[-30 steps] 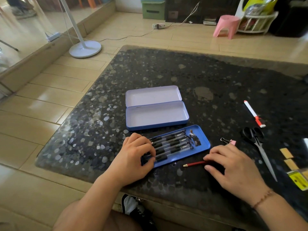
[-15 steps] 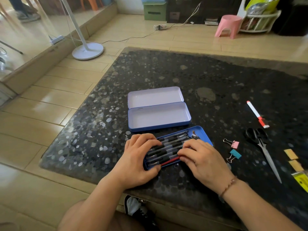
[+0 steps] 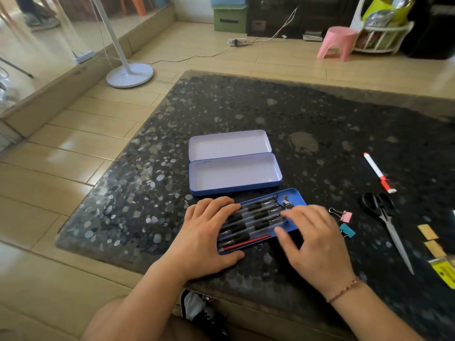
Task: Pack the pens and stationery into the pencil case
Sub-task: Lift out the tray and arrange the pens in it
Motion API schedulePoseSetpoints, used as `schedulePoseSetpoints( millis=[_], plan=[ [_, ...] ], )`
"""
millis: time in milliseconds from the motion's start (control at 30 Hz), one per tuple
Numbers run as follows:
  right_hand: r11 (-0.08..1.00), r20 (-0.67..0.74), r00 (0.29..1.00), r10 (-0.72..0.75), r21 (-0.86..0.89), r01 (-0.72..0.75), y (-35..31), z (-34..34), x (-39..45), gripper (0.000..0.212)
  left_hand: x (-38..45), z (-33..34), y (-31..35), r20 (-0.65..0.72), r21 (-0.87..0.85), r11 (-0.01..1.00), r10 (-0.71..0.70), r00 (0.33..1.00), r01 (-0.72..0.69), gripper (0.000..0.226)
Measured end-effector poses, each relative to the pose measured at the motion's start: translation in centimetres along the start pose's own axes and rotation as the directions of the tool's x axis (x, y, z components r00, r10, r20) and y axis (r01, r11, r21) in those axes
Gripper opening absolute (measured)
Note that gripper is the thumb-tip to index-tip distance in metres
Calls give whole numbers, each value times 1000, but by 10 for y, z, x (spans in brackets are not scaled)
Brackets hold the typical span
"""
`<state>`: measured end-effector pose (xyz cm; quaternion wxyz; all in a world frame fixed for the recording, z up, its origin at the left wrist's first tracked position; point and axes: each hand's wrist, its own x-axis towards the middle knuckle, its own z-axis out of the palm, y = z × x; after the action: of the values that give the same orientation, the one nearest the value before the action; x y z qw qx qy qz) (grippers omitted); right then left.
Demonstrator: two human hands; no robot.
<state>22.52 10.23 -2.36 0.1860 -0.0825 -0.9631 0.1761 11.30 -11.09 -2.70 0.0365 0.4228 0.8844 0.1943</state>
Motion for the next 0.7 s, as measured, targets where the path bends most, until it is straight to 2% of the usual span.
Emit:
schedulePoseSetpoints(
  millis=[67, 200, 500, 700],
  plan=[
    [995, 42, 996, 81, -53, -79, 7, -1, 8, 50, 0, 1, 0, 23, 30, 1000, 5, 1000, -6, 84],
    [988, 207, 973, 101, -137, -74, 8, 2, 17, 74, 1, 1, -1, 23, 39, 999, -10, 1000, 9, 84],
    [993, 271, 957, 104, -88, -83, 7, 5, 15, 83, -1, 2, -2, 6, 31, 999, -21, 1000, 21, 84],
    [995, 364, 930, 47, -95, -13, 5, 8, 24, 88, 1, 5, -2, 32, 9, 998, -56, 998, 56, 88]
  ],
)
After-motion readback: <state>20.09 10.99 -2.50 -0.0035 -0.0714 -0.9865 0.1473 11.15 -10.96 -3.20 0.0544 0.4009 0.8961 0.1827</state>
